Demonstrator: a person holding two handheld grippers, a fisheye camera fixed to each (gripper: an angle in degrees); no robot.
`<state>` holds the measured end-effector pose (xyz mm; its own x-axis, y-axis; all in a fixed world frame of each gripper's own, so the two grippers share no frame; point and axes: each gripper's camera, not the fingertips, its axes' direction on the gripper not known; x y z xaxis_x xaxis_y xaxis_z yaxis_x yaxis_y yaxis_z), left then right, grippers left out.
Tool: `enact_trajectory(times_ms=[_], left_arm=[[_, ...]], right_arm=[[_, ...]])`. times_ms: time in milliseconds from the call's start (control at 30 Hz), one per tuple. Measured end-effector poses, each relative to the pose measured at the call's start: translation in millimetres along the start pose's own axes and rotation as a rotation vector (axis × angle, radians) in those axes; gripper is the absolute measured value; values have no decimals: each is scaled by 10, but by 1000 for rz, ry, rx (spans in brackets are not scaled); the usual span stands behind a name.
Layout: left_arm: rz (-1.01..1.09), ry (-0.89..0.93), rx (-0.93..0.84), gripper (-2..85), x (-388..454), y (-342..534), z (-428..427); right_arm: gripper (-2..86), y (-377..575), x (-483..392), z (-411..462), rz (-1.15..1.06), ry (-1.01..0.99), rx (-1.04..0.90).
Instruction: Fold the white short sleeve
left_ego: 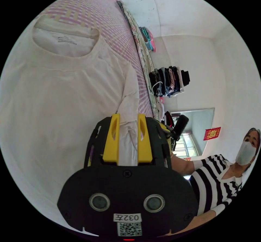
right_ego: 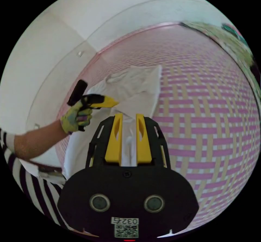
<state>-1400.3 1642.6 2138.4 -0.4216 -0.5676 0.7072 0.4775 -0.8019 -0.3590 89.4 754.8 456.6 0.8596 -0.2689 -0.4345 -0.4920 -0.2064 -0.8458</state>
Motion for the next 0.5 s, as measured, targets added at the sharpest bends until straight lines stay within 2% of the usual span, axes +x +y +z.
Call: enact_trajectory(times_ms=[67, 167, 300, 367, 500], left_arm=[[20, -28, -18, 60, 100, -15, 123], [62, -108, -18, 62, 272, -11, 241], [132, -176, -56, 76, 485, -14, 426], [172, -243, -90, 101, 634, -14, 548], [274, -335, -134, 122, 905, 8, 732]], right_arm=[[91, -13, 568, -14, 182, -24, -23], [87, -57, 965, 120, 263, -146, -71], [40, -95, 1155, 378, 279, -257, -142], [3, -121, 1198, 298, 278, -233, -116], [-8, -249, 1281, 146, 264, -241, -112]])
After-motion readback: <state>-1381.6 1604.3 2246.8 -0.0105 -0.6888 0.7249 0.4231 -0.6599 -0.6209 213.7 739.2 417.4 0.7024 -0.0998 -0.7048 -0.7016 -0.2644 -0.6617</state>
